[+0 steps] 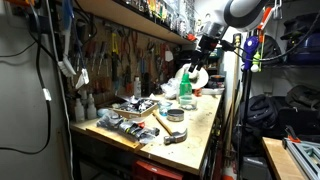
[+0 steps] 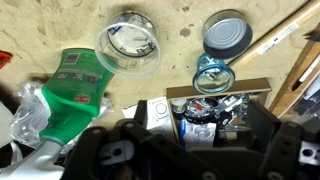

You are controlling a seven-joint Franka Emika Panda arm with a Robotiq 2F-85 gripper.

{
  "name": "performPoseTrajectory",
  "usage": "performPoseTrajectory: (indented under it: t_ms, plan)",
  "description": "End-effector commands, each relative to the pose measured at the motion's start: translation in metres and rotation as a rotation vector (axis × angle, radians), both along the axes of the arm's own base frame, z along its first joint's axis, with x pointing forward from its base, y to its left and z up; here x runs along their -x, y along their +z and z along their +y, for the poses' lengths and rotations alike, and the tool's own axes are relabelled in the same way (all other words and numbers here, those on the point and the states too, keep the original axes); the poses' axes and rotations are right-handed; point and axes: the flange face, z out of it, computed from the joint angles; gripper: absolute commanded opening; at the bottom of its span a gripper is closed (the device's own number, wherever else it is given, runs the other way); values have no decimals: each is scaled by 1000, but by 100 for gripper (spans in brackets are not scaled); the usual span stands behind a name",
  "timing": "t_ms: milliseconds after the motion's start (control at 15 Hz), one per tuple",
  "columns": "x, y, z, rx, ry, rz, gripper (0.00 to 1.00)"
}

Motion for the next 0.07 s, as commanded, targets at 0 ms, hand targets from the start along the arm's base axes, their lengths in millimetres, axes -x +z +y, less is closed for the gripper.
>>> performPoseTrajectory:
  t_ms: [0]
  plan:
    - [-1,-1,0,0,0,4,100]
